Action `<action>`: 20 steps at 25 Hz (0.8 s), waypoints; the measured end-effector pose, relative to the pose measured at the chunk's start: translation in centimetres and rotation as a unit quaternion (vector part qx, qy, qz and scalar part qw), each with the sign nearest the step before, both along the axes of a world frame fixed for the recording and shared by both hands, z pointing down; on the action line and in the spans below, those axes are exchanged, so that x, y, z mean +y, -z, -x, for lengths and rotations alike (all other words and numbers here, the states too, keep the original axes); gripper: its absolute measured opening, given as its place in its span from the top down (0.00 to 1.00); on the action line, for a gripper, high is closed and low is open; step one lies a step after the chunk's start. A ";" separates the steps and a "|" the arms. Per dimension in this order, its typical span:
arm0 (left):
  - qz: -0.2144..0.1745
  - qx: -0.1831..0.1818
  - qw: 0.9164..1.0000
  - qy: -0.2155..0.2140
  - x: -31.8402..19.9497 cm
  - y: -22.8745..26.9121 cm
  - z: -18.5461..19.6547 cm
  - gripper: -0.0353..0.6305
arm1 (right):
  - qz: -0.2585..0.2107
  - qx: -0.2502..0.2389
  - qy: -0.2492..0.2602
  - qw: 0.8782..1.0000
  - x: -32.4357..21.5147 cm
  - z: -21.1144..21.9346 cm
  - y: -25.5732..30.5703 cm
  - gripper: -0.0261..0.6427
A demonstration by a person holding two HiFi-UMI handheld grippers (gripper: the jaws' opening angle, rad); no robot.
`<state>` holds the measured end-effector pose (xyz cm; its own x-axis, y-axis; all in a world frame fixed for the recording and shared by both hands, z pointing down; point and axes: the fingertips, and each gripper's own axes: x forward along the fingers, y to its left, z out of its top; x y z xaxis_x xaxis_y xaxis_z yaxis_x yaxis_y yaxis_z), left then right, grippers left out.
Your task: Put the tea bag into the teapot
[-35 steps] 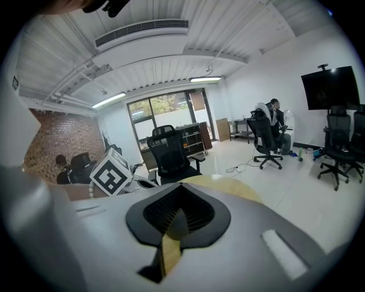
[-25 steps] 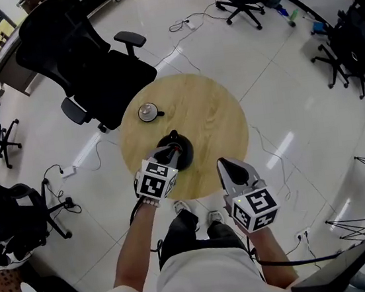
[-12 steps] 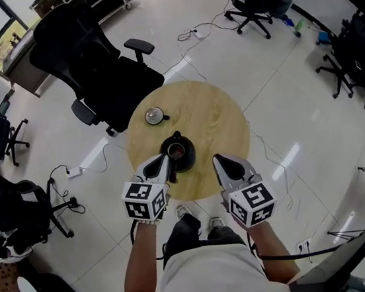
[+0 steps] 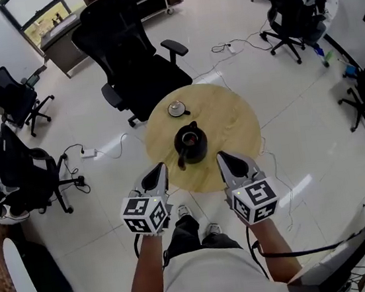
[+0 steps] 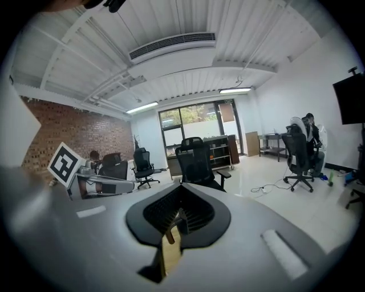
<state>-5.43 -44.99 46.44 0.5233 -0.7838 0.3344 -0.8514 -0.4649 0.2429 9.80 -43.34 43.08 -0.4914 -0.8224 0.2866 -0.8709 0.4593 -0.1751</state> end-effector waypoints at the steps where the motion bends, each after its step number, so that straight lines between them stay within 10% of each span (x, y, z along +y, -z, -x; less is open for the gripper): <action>1: 0.003 -0.001 1.000 0.006 0.9 -0.1 0.4 0.93 | -0.003 0.001 0.005 1.000 0.4 0.3 0.1 0.97; 20: -0.024 0.006 1.000 -0.013 15.1 1.2 4.6 0.93 | -0.005 0.016 0.011 1.000 12.1 6.9 -2.1 0.97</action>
